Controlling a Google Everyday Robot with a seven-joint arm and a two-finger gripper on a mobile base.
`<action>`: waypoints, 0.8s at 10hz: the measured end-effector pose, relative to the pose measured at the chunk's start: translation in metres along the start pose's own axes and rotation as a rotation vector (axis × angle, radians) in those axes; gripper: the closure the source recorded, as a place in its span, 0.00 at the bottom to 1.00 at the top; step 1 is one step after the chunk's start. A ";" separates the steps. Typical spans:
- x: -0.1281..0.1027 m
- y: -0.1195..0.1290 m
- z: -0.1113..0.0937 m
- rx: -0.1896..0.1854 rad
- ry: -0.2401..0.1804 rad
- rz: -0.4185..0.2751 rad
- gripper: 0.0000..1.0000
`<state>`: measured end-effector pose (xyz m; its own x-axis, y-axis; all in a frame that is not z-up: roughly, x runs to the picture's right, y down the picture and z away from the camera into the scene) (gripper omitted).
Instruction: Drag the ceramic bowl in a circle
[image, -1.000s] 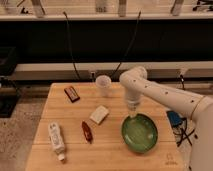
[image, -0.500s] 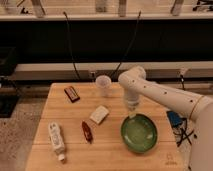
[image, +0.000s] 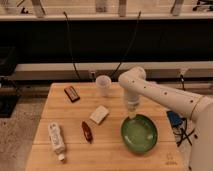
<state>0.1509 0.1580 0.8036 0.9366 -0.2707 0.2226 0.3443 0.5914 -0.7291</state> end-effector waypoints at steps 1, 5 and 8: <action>0.001 0.001 0.000 -0.001 0.000 -0.001 1.00; 0.001 0.003 0.000 -0.004 0.001 -0.002 1.00; 0.002 0.004 0.000 -0.007 0.001 -0.005 1.00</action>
<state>0.1540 0.1603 0.8013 0.9348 -0.2744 0.2257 0.3485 0.5846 -0.7327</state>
